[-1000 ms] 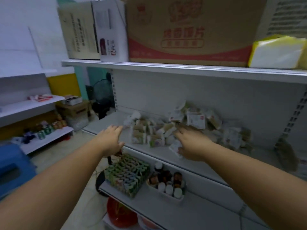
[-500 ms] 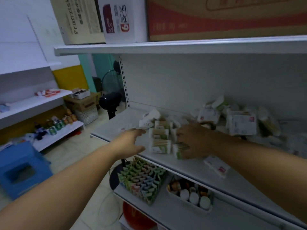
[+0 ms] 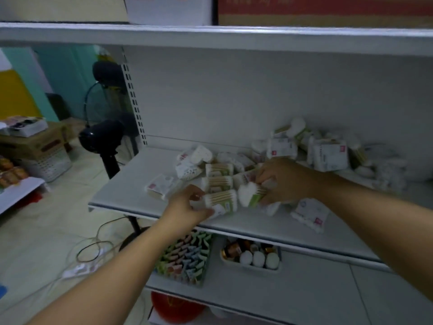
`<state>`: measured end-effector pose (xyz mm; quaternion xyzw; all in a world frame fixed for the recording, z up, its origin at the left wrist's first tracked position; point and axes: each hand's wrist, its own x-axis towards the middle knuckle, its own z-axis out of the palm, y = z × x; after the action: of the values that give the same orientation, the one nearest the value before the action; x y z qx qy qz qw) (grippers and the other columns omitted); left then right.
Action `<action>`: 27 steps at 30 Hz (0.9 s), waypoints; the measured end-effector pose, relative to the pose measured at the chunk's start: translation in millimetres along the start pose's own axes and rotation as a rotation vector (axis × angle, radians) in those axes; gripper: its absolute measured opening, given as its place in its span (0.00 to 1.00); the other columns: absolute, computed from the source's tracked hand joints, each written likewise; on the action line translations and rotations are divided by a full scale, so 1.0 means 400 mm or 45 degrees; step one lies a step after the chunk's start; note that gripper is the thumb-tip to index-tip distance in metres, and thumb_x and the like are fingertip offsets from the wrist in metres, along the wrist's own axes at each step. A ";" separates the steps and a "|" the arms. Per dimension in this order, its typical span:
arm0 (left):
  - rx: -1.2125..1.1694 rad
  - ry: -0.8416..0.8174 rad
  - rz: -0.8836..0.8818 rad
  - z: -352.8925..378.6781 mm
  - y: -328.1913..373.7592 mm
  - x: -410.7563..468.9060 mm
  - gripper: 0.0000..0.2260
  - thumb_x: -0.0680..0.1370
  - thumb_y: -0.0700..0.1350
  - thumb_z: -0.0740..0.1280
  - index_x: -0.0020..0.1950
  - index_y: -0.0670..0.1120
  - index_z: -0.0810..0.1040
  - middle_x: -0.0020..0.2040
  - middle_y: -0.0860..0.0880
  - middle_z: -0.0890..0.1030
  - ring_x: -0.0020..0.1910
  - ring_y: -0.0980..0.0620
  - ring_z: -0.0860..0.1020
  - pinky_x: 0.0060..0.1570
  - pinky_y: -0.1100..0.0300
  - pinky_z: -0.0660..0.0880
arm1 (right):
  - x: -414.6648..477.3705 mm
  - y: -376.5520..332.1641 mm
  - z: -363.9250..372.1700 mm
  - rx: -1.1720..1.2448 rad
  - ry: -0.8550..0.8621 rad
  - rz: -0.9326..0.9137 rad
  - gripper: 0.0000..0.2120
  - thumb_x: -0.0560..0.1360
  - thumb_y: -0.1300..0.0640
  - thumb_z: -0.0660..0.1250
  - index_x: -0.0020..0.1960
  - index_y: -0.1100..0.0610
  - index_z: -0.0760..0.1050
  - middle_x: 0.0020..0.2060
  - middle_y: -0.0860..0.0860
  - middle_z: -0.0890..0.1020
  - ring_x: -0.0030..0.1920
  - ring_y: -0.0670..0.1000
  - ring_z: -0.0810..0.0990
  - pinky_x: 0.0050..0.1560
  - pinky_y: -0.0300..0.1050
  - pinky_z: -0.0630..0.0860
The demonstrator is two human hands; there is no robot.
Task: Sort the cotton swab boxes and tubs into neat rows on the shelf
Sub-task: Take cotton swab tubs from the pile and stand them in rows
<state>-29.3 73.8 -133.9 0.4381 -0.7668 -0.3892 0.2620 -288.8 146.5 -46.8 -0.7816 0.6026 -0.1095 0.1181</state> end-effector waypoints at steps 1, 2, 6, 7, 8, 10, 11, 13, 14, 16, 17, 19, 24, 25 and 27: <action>-0.089 0.016 0.013 -0.001 -0.006 0.001 0.17 0.68 0.53 0.75 0.51 0.52 0.73 0.52 0.53 0.77 0.53 0.55 0.75 0.51 0.55 0.75 | -0.006 -0.007 0.002 0.058 0.024 0.083 0.14 0.62 0.45 0.78 0.35 0.31 0.74 0.35 0.29 0.73 0.42 0.33 0.71 0.47 0.31 0.65; -0.191 0.037 0.014 -0.004 -0.010 0.000 0.15 0.69 0.51 0.75 0.49 0.52 0.73 0.50 0.53 0.77 0.52 0.56 0.75 0.50 0.57 0.74 | -0.012 -0.015 0.006 0.108 0.066 0.155 0.16 0.63 0.46 0.78 0.31 0.29 0.72 0.32 0.28 0.74 0.39 0.32 0.72 0.43 0.27 0.65; -0.564 0.130 -0.013 -0.030 -0.018 0.001 0.09 0.73 0.47 0.72 0.48 0.54 0.73 0.49 0.51 0.78 0.49 0.53 0.77 0.48 0.57 0.75 | -0.021 -0.063 0.033 0.487 0.480 0.448 0.22 0.57 0.34 0.74 0.40 0.50 0.82 0.37 0.49 0.84 0.40 0.49 0.82 0.44 0.42 0.77; -0.691 0.130 -0.037 -0.039 -0.014 0.001 0.08 0.74 0.46 0.70 0.50 0.53 0.73 0.51 0.49 0.79 0.50 0.51 0.78 0.49 0.56 0.76 | -0.023 -0.071 0.042 0.638 0.599 0.545 0.29 0.56 0.33 0.74 0.42 0.57 0.82 0.40 0.56 0.84 0.41 0.53 0.82 0.45 0.47 0.77; -0.825 0.120 -0.061 -0.046 -0.007 -0.001 0.07 0.76 0.44 0.68 0.51 0.52 0.74 0.52 0.47 0.79 0.50 0.50 0.79 0.48 0.56 0.77 | -0.025 -0.085 0.052 0.823 0.732 0.621 0.26 0.58 0.36 0.75 0.41 0.58 0.81 0.41 0.57 0.84 0.42 0.53 0.83 0.45 0.50 0.78; -1.020 0.101 -0.099 -0.051 0.010 -0.011 0.05 0.76 0.43 0.66 0.51 0.52 0.76 0.50 0.47 0.81 0.46 0.51 0.81 0.40 0.60 0.77 | -0.037 -0.112 0.075 1.197 0.965 0.721 0.11 0.66 0.49 0.76 0.40 0.56 0.80 0.41 0.54 0.85 0.42 0.51 0.83 0.46 0.50 0.79; -1.075 0.084 -0.123 -0.045 0.020 -0.019 0.05 0.76 0.43 0.66 0.51 0.51 0.77 0.47 0.47 0.82 0.44 0.51 0.81 0.38 0.60 0.77 | -0.046 -0.126 0.090 1.421 1.051 0.728 0.06 0.69 0.55 0.74 0.42 0.55 0.80 0.43 0.55 0.85 0.43 0.51 0.83 0.46 0.48 0.80; -1.164 0.028 -0.188 -0.024 0.043 -0.038 0.05 0.76 0.44 0.66 0.51 0.50 0.79 0.43 0.49 0.84 0.40 0.51 0.82 0.36 0.58 0.76 | -0.070 -0.158 0.120 1.804 1.175 0.664 0.07 0.70 0.62 0.71 0.48 0.59 0.79 0.40 0.54 0.85 0.41 0.50 0.84 0.39 0.41 0.80; -1.204 -0.008 -0.229 -0.009 0.057 -0.048 0.04 0.77 0.45 0.66 0.50 0.50 0.79 0.40 0.49 0.84 0.38 0.52 0.82 0.35 0.58 0.76 | -0.086 -0.170 0.137 1.950 1.213 0.633 0.10 0.69 0.64 0.70 0.50 0.60 0.78 0.38 0.54 0.85 0.39 0.50 0.84 0.36 0.40 0.79; -1.256 -0.108 -0.321 0.028 0.092 -0.067 0.06 0.78 0.47 0.64 0.49 0.48 0.79 0.36 0.49 0.84 0.35 0.52 0.82 0.34 0.58 0.76 | -0.128 -0.196 0.161 2.165 1.259 0.577 0.21 0.64 0.64 0.69 0.57 0.61 0.74 0.38 0.54 0.85 0.38 0.51 0.84 0.35 0.41 0.80; -1.262 -0.178 -0.357 0.051 0.112 -0.078 0.07 0.78 0.49 0.64 0.48 0.47 0.79 0.35 0.49 0.83 0.34 0.52 0.82 0.33 0.59 0.77 | -0.153 -0.201 0.172 2.232 1.285 0.545 0.26 0.62 0.65 0.69 0.59 0.58 0.71 0.38 0.54 0.85 0.38 0.52 0.84 0.36 0.43 0.80; -1.263 -0.331 -0.375 0.104 0.157 -0.105 0.08 0.79 0.49 0.63 0.48 0.45 0.79 0.34 0.48 0.83 0.32 0.53 0.82 0.31 0.62 0.78 | -0.217 -0.203 0.185 2.295 1.364 0.462 0.27 0.61 0.67 0.68 0.58 0.50 0.71 0.40 0.54 0.85 0.39 0.54 0.84 0.37 0.48 0.81; -1.138 -0.807 -0.253 0.260 0.290 -0.179 0.15 0.73 0.30 0.64 0.57 0.42 0.76 0.44 0.42 0.82 0.41 0.47 0.80 0.40 0.57 0.78 | -0.450 -0.172 0.183 2.185 1.590 0.535 0.22 0.60 0.67 0.69 0.53 0.54 0.73 0.40 0.52 0.84 0.38 0.50 0.83 0.40 0.44 0.81; -1.111 -0.867 -0.228 0.297 0.323 -0.195 0.19 0.71 0.27 0.64 0.59 0.42 0.76 0.45 0.42 0.82 0.43 0.46 0.80 0.44 0.55 0.77 | -0.508 -0.162 0.179 2.129 1.641 0.579 0.22 0.60 0.66 0.69 0.52 0.54 0.73 0.41 0.52 0.84 0.38 0.49 0.83 0.39 0.42 0.80; -1.073 -0.975 -0.165 0.381 0.400 -0.234 0.25 0.65 0.26 0.68 0.59 0.44 0.76 0.44 0.43 0.82 0.43 0.47 0.80 0.46 0.54 0.76 | -0.634 -0.140 0.169 2.058 1.762 0.625 0.21 0.61 0.66 0.70 0.52 0.54 0.72 0.42 0.52 0.83 0.38 0.48 0.82 0.38 0.41 0.80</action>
<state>-172.4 261.9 -92.7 0.1698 -0.5572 -0.8075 0.0930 -279.7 409.4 -100.6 -0.1008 0.4282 -0.8624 0.2507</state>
